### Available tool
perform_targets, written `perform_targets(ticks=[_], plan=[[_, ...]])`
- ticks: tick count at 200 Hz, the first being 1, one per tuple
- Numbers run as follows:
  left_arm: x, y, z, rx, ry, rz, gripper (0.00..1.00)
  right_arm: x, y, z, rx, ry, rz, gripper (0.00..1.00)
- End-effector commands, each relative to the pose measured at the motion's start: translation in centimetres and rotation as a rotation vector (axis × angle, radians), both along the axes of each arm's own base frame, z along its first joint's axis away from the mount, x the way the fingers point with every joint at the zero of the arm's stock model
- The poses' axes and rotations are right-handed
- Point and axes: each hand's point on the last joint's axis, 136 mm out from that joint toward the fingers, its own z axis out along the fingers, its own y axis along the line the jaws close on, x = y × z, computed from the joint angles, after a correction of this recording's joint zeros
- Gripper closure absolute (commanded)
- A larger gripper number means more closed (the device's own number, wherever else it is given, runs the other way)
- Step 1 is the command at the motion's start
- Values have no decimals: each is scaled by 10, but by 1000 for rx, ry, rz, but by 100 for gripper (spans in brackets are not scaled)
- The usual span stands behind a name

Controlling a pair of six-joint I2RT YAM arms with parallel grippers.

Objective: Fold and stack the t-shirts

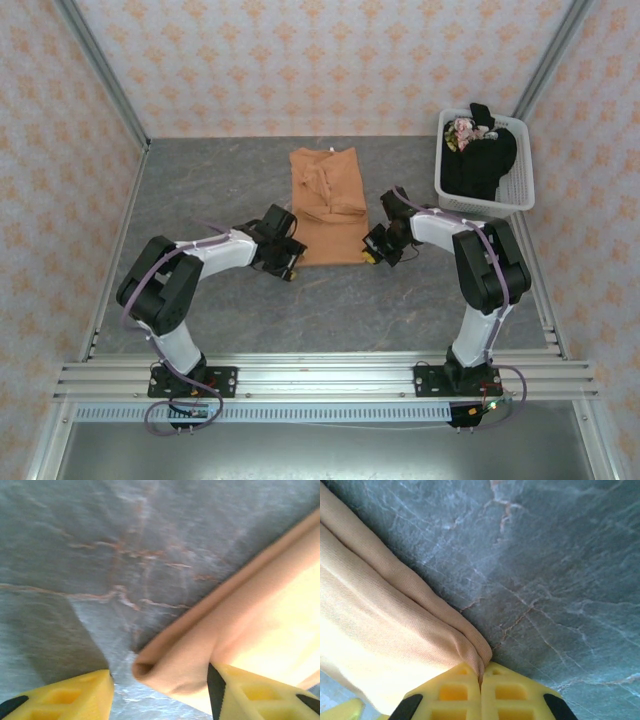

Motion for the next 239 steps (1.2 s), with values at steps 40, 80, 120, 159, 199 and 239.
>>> perform_targets(ticks=[40, 80, 120, 159, 199, 239], plan=[[25, -2, 2, 27, -93, 17, 57, -6, -2, 1, -25, 16, -3, 100], [2, 21, 6, 158, -29, 6, 53, -8, -4, 3, -34, 14, -5, 100], [-15, 33, 0, 188, 4, 36, 47, -7, -4, 4, -36, 18, -1, 100], [-7, 24, -12, 155, 10, 42, 57, -9, -4, 2, -37, 23, 3, 100], [0, 18, -15, 145, 10, 37, 82, -9, -4, 2, -33, 21, 3, 100], [12, 22, 21, 172, -67, 21, 100, 3, 0, 27, -21, -51, 33, 100]])
